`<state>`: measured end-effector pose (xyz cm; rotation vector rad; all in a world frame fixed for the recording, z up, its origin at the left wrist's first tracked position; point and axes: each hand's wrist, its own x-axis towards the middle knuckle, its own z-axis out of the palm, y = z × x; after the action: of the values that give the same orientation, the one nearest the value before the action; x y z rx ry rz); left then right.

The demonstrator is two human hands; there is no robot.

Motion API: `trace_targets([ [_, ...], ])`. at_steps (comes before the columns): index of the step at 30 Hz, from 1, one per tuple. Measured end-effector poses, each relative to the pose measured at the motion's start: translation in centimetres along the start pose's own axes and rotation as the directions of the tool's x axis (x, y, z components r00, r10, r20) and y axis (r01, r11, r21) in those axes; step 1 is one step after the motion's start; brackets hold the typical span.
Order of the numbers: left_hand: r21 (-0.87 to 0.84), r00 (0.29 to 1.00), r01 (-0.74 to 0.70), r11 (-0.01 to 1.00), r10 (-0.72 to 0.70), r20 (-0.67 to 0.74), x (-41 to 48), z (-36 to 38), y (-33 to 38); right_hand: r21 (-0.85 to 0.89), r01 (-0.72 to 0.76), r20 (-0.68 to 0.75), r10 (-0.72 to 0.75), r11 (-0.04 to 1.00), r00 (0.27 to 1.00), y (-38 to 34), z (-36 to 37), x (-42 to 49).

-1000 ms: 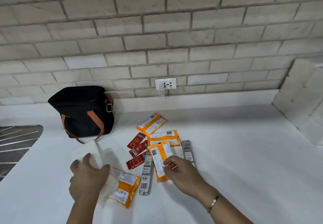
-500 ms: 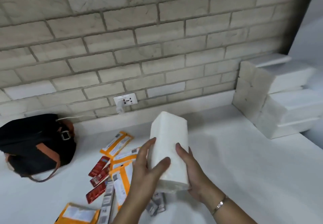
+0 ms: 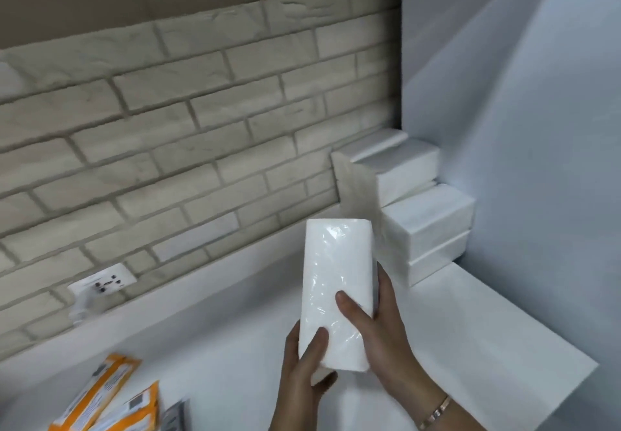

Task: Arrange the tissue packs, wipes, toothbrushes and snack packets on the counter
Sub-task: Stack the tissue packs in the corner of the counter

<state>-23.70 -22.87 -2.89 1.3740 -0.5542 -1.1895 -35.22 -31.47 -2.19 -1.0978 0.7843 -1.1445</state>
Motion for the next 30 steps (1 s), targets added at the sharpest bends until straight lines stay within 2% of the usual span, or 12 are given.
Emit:
trace_targets([
  [3,-0.14,0.992,0.085,0.987,-0.07,0.108,1.4,4.0,-1.0,-0.014,0.029,-0.036,-0.029,0.999,0.999,-1.0,-2.9,1.5],
  [8,-0.362,0.986,0.088,0.928,-0.03,0.164,2.9,9.6,-0.8,-0.043,0.055,-0.107,-0.059,0.998,0.992,-1.3,-5.7,3.4],
  [10,-0.325,0.991,0.051,0.944,-0.007,0.134,3.6,10.8,0.1,-0.063,0.043,-0.118,-0.05,0.997,0.992,-1.2,-6.2,4.0],
  [13,-0.389,0.992,0.05,0.92,-0.001,0.124,5.6,11.5,0.8,-0.115,0.026,-0.054,-0.033,0.993,0.998,-1.5,-7.6,5.0],
  [16,-0.348,0.996,0.062,0.935,-0.036,0.083,8.4,11.5,2.7,-0.173,-0.003,-0.029,-0.002,0.985,1.0,-1.8,-9.4,6.1],
  [20,-0.251,0.996,0.044,0.967,-0.022,0.09,11.2,12.5,6.5,-0.202,-0.121,-0.103,0.101,0.972,0.989,-1.6,-12.5,8.1],
  [24,-0.153,0.991,0.09,0.984,-0.073,0.114,13.4,14.6,9.1,-0.212,-0.207,-0.162,0.174,0.955,0.971,-0.9,-14.7,9.8],
  [30,-0.064,0.994,0.072,0.995,-0.066,0.082,16.4,17.5,9.1,-0.249,-0.221,-0.108,0.2,0.943,0.974,-0.4,-15.1,11.7],
])
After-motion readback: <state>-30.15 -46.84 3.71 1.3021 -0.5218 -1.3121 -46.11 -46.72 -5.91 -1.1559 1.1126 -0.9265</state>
